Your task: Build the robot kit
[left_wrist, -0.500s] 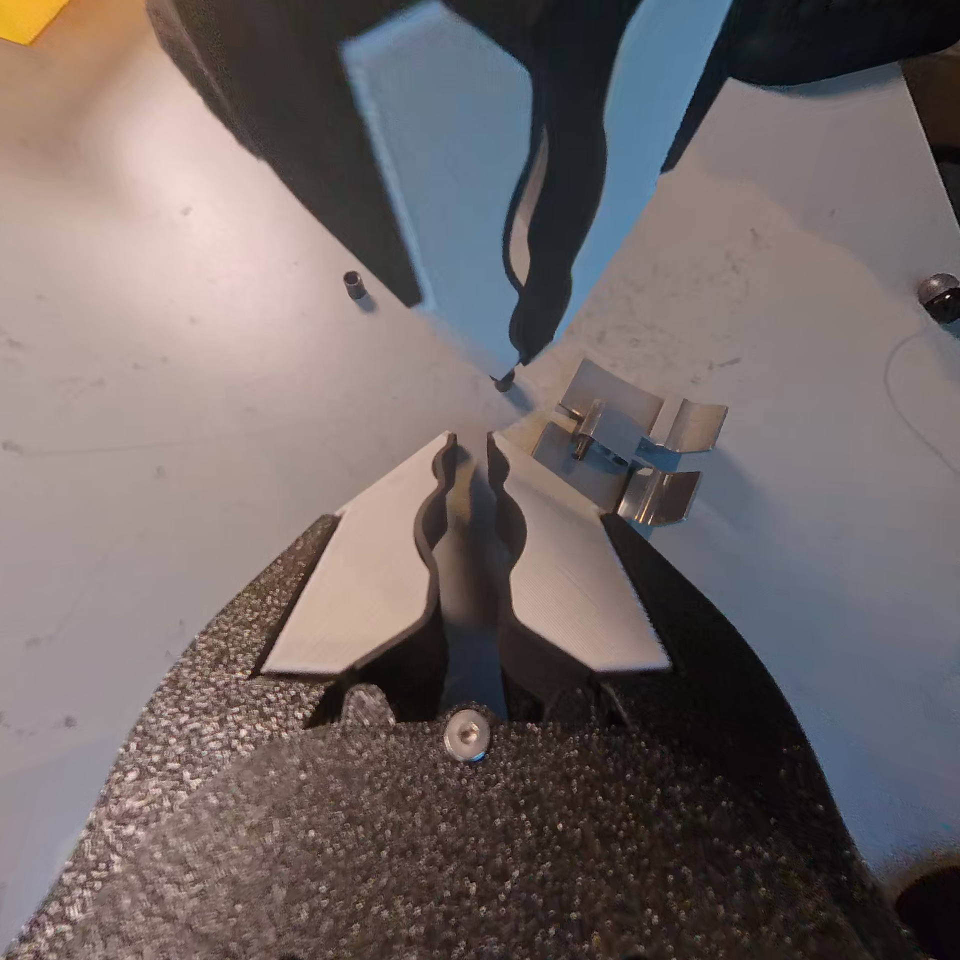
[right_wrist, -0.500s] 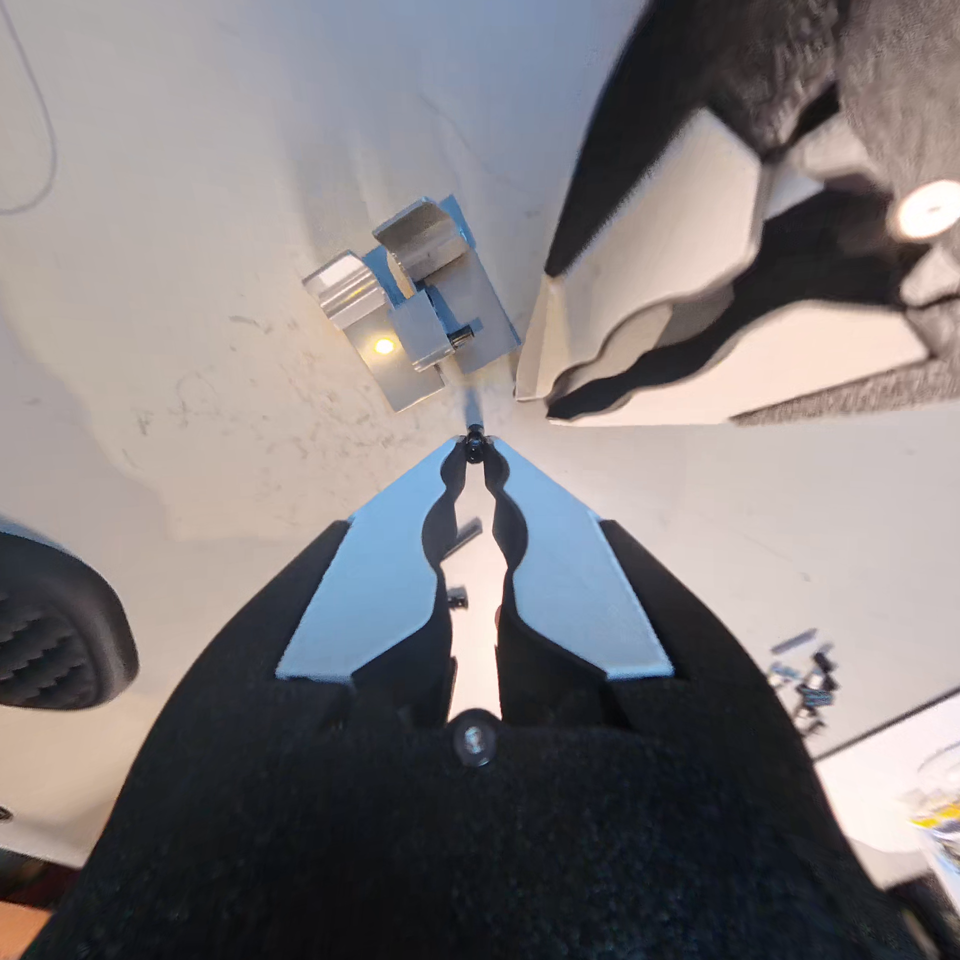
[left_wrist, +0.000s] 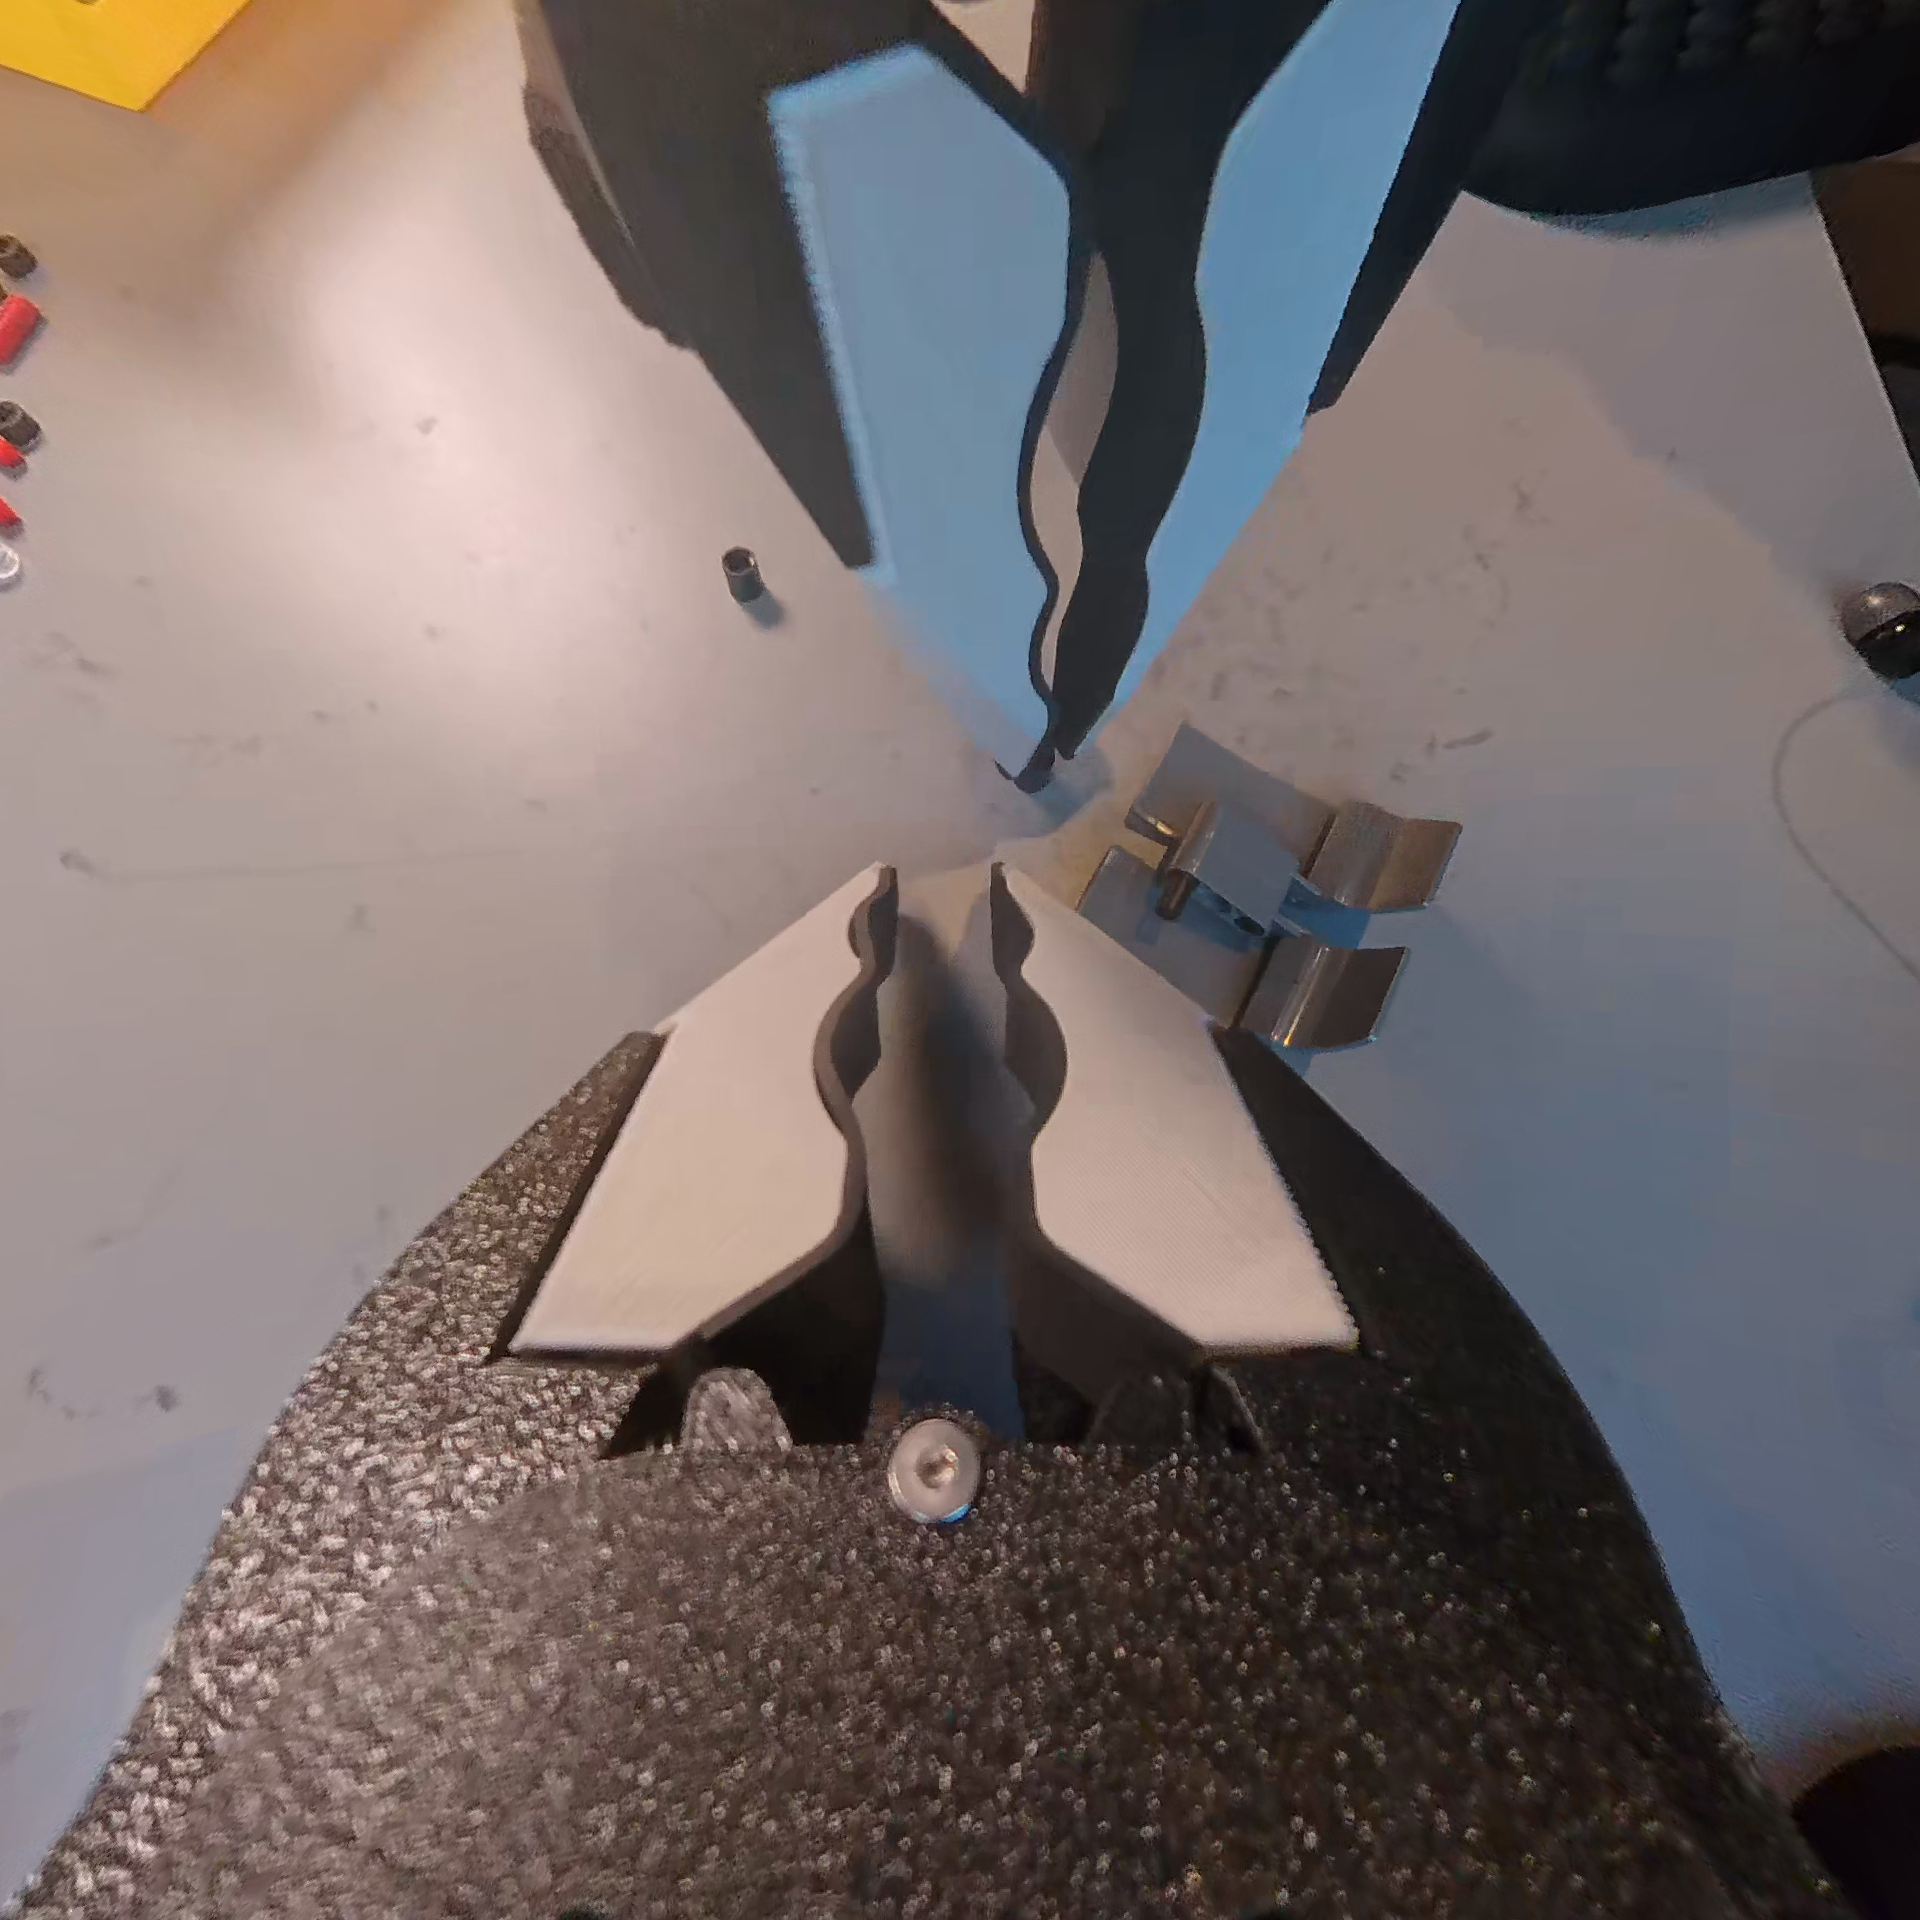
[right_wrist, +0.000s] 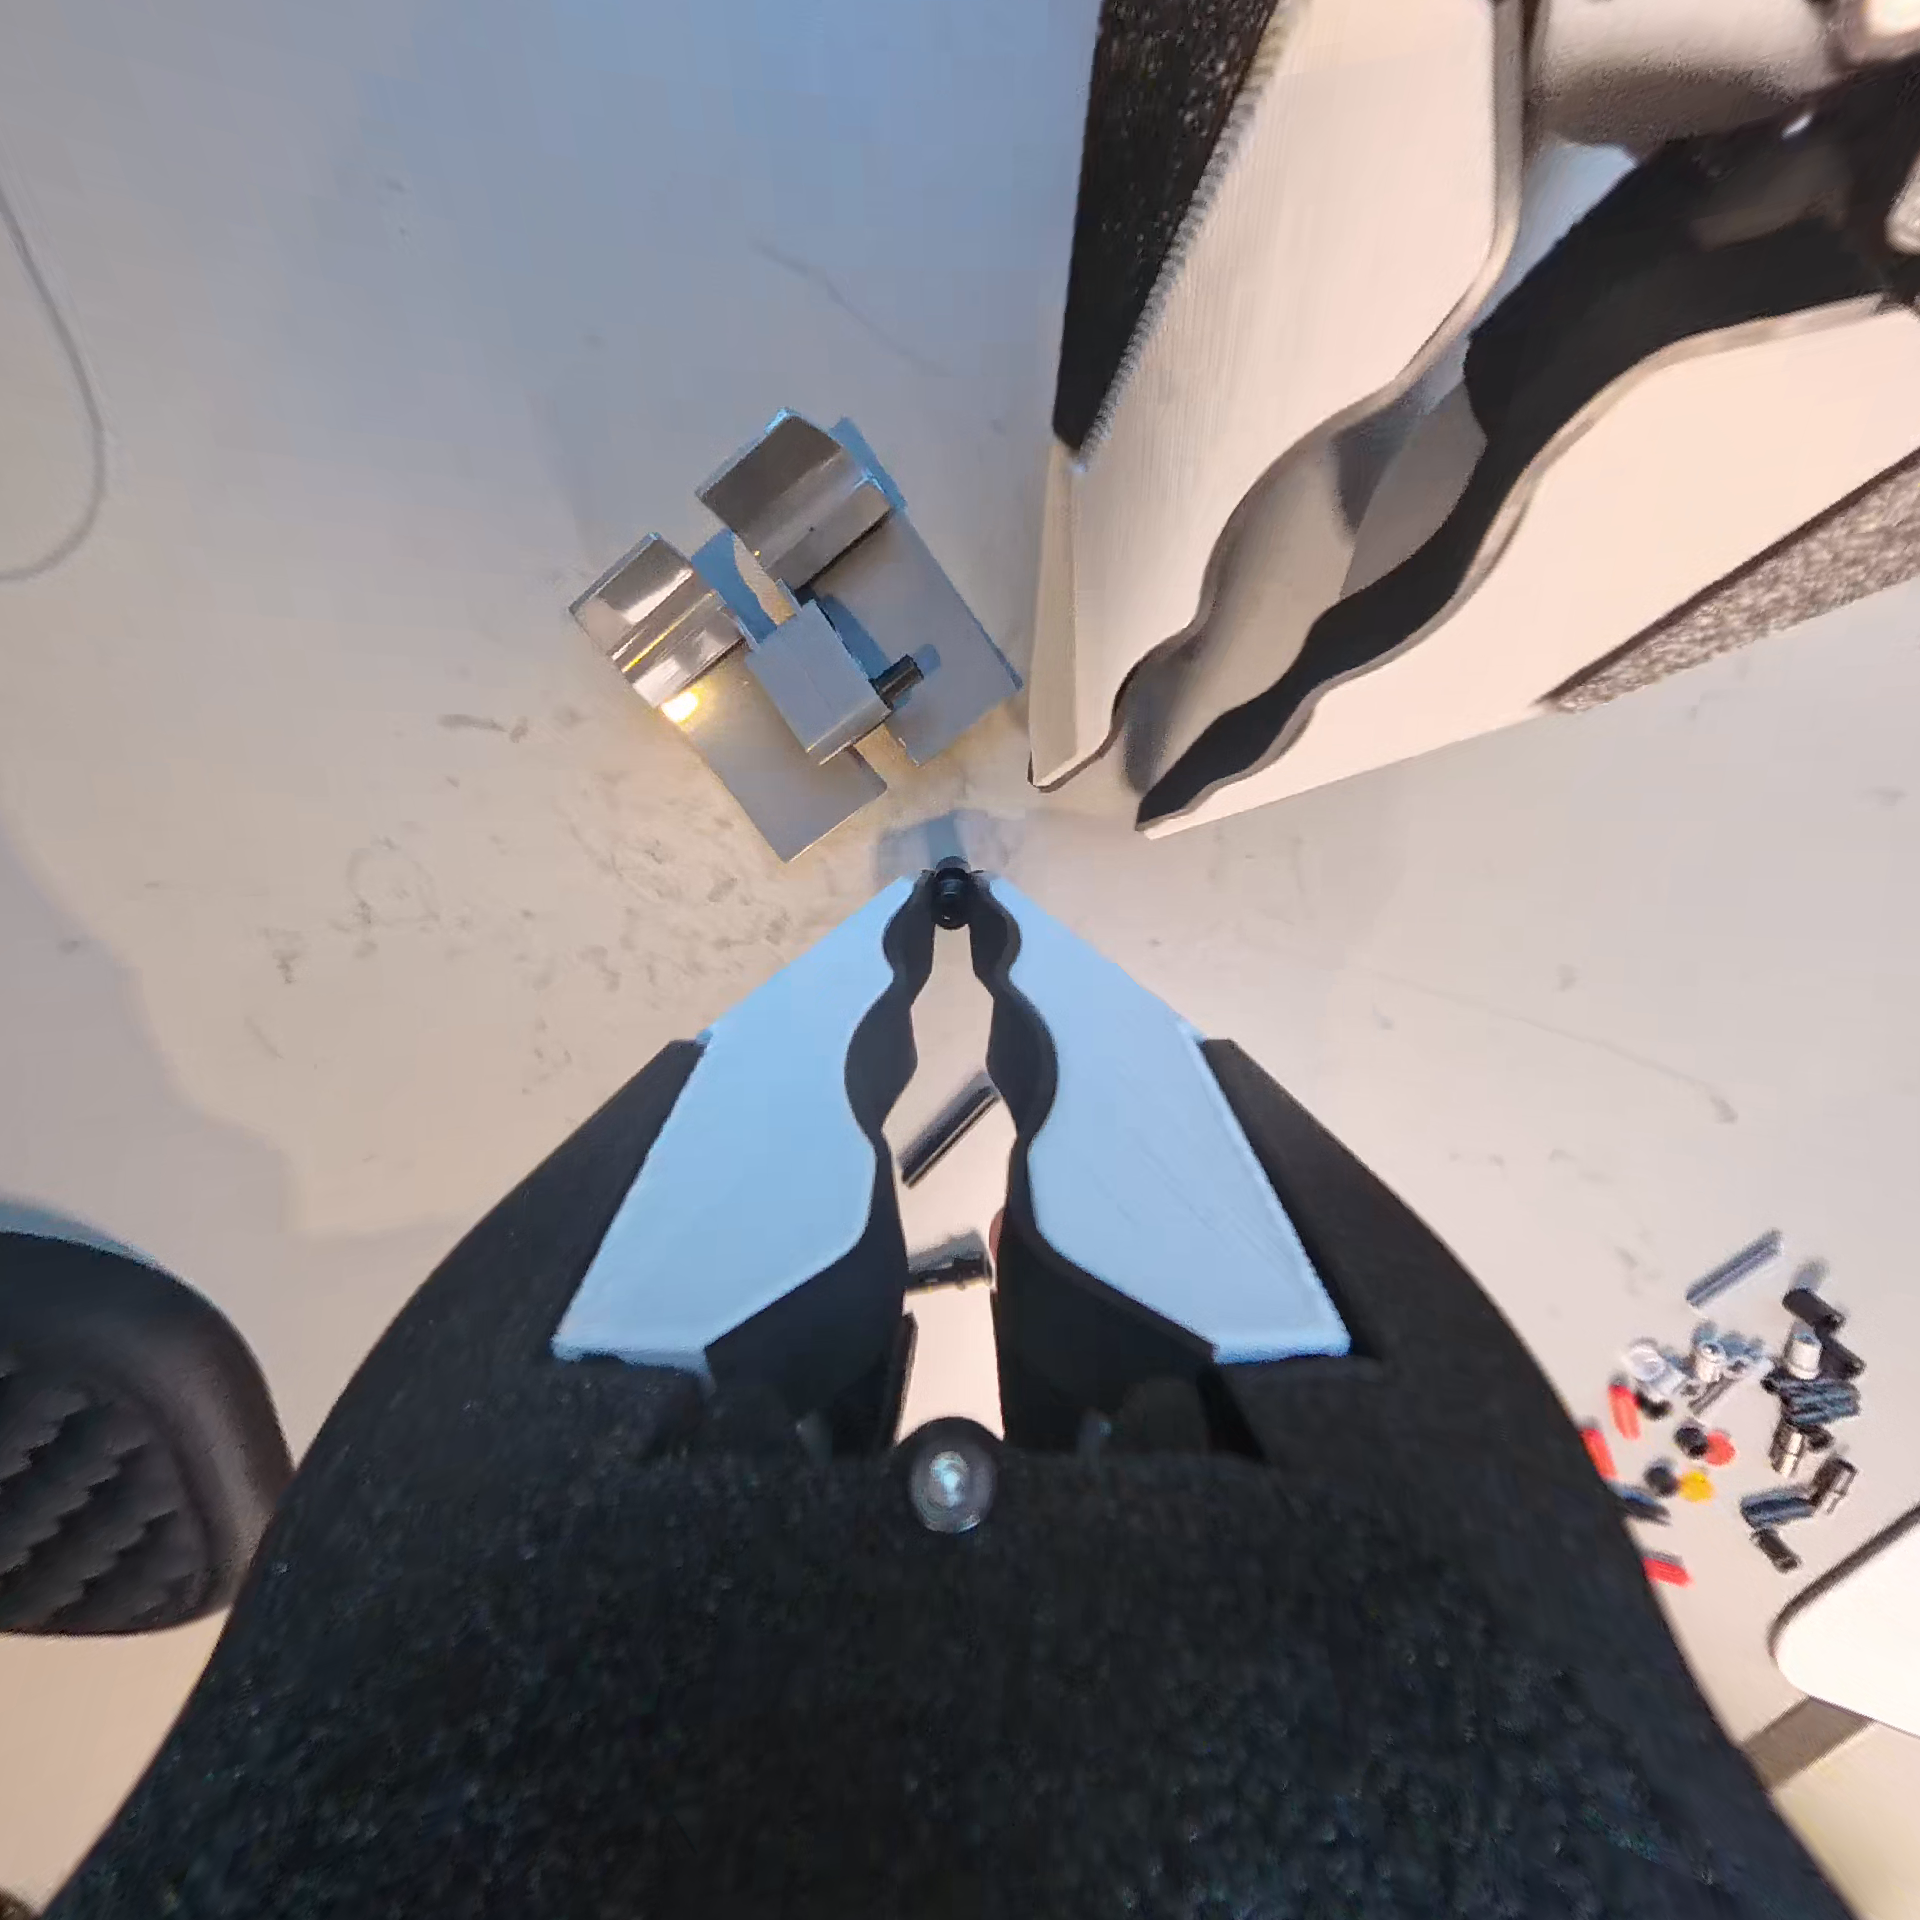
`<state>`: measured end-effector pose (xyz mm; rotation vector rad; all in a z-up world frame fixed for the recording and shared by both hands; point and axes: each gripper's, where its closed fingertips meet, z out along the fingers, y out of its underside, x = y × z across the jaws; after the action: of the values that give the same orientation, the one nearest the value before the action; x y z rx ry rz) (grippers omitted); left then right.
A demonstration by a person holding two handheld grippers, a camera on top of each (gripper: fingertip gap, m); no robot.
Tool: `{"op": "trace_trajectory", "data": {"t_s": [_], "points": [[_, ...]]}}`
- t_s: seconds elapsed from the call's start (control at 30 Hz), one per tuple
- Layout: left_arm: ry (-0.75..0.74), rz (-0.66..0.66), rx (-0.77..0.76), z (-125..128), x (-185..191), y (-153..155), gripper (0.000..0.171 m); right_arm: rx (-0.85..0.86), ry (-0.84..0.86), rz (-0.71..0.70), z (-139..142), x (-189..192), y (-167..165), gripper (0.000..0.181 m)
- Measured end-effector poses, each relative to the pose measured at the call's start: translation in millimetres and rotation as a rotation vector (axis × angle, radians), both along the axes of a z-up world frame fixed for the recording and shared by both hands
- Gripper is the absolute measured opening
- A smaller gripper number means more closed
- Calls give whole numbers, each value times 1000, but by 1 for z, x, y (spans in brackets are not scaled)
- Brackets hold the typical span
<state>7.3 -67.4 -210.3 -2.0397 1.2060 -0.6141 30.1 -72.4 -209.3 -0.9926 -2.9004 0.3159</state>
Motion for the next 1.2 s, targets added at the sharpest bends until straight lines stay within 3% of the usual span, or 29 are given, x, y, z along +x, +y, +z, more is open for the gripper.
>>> {"op": "trace_trajectory", "data": {"t_s": [0.2, 0.3, 0.43, 0.6, 0.77, 0.9, 1.07, 1.2], "points": [[-26, -20, 5, 5, 5, -3, 21, -37, 87, -73, 2, -2, 1, 6], [-47, -47, 13, 9, 10, -8, 23, -136, 168, -122, 18, -5, -4, 6], [-156, -117, 11, 26, 25, -19, 22, -260, 269, -138, 49, -9, -15, 6], [-300, -185, -7, 47, 37, -32, 6, -375, 331, -137, 68, -12, -27, 7], [-379, -200, -52, 56, 36, -38, 16, -426, 397, -164, 74, -14, -27, 7], [-493, -215, -118, 70, 35, -42, 25, -561, 499, -206, 92, -13, -27, 7], [-658, -202, -188, 90, 39, -41, 26, -749, 649, -225, 114, -9, -27, 7], [-741, -251, -236, 101, 46, -50, 21, -796, 624, -191, 113, -3, -32, 7]]}}
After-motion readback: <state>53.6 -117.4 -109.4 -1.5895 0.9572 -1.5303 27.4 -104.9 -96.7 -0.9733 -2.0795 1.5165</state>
